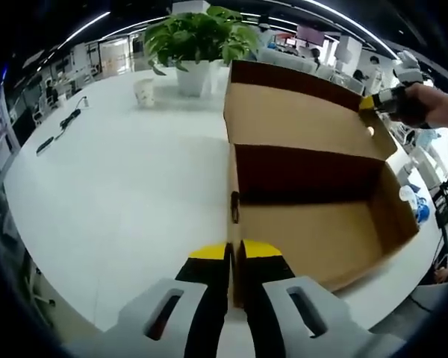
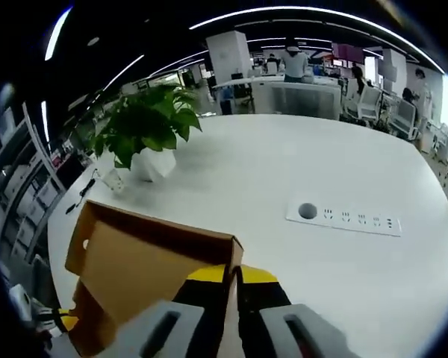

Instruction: Operate the shoe box by opening the lid, removing the specified soft item, and placing it in the target area until the item is outside and the box remains undamaged.

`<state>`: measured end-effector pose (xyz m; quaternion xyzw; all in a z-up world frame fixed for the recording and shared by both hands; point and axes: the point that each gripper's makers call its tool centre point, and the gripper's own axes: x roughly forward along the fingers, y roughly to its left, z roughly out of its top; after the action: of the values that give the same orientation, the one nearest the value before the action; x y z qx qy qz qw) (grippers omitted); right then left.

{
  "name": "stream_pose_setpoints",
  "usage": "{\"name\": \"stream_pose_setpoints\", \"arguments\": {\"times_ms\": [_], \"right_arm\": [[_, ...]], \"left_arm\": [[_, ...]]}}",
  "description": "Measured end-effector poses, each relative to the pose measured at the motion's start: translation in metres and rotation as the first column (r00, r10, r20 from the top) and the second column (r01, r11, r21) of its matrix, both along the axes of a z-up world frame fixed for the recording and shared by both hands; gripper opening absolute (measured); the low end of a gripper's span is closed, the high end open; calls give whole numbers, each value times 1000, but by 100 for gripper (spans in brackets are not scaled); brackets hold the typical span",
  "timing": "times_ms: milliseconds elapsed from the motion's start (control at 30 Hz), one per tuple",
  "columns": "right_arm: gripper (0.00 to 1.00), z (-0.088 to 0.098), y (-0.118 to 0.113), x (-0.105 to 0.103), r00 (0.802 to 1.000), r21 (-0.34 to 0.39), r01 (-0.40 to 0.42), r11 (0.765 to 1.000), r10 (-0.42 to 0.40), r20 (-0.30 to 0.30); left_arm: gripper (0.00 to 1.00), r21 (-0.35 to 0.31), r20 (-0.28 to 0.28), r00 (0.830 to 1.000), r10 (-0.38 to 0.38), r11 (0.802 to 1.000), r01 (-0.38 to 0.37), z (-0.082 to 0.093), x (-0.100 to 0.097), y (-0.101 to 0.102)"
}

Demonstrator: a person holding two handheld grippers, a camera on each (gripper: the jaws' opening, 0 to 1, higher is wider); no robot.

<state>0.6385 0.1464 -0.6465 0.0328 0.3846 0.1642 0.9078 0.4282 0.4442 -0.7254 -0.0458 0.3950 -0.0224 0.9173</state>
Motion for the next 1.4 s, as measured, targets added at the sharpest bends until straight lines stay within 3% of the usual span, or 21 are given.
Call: {"name": "stream_pose_setpoints", "arguments": {"times_ms": [500,867,1000,1200,1400], "right_arm": [[0,35,1,-20,993,-60,-63,996,69,97],[0,48,1,-34,987,-69,-84,994,93,134],[0,55,3,-44,975,-97,-123,988,138,173],[0,59,0,-59,970,-114,-131,985,151,188],[0,63,2,-68,956,-160,-127,979,164,242]], "left_arm": [[4,-23,-5,999,38,999,-38,-1,-1,0],[4,-27,-2,999,39,999,-39,-1,0,-1],[4,-34,1,999,39,999,-39,-1,0,0],[4,-38,3,999,44,998,-44,-1,-1,1],[4,-45,8,999,46,998,-46,-1,-1,1]]}}
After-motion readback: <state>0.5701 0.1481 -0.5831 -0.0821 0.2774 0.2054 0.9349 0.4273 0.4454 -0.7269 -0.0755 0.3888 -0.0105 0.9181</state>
